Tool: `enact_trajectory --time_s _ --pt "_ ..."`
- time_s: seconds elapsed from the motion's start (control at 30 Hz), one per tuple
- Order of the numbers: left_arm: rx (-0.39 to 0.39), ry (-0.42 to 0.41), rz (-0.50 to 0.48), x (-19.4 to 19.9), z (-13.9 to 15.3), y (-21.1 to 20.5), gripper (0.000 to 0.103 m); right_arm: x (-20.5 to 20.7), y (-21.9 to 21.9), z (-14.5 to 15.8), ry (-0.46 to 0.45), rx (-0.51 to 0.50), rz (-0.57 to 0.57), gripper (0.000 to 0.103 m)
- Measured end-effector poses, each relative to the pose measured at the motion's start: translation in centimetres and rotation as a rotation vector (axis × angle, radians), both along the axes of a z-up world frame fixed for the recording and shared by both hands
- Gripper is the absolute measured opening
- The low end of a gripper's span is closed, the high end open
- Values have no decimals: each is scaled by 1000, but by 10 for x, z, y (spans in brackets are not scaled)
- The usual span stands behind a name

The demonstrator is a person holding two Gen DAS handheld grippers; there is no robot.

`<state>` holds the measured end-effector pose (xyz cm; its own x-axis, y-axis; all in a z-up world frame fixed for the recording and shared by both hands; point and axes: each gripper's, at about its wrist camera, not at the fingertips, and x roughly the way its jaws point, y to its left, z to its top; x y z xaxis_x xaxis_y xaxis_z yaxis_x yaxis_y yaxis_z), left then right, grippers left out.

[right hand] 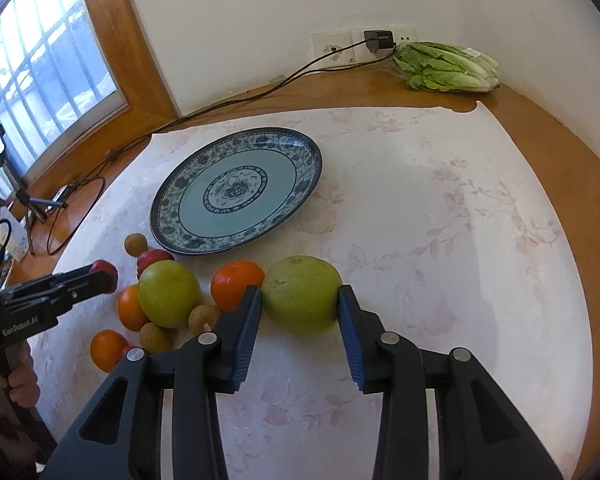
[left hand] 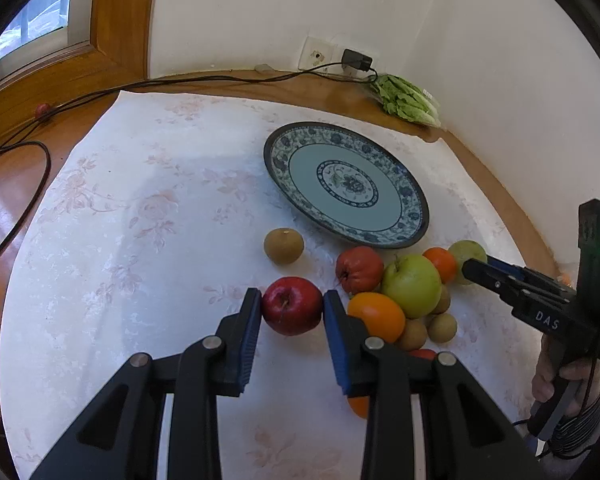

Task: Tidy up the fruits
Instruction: 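Carry the red apple and green pomelo with both tools onto the blue-patterned plate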

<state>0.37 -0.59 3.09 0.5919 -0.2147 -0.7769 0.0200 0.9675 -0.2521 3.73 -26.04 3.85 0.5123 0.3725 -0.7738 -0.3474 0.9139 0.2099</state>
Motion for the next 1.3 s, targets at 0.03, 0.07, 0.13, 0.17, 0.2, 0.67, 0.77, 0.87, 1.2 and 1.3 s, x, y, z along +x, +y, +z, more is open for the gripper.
enact_trajectory --time_s 0.03,0.07,0.13,0.17,0.2,0.67,0.77,0.87,1.2,1.3 --pt "1 0 1 0 0 0 33 0 0 0 -1 -4 2 40" --pt "2 0 0 -1 0 -1 33 1 1 1 -3 -7 1 41" --pt "4 -1 -1 -1 1 -1 33 1 2 0 -6 -15 0 41" --pt "5 -2 -1 -1 1 -1 33 1 3 0 -7 -20 1 42" --pt "7 -2 -3 -1 2 -1 33 2 3 0 -8 -25 3 43" --pt "38 -25 -15 4 16 -2 33 3 3 -1 -1 -24 -1 44" --pt "39 -24 -24 8 19 -3 33 4 1 0 11 -1 -4 43" --pt "39 -24 -32 14 24 -5 33 3 -1 6 10 18 -1 43" --pt "64 -73 -62 29 48 -14 33 13 0 35 -23 40 22 43" --pt "73 -78 -68 38 51 -18 33 17 6 41 -26 37 36 43"
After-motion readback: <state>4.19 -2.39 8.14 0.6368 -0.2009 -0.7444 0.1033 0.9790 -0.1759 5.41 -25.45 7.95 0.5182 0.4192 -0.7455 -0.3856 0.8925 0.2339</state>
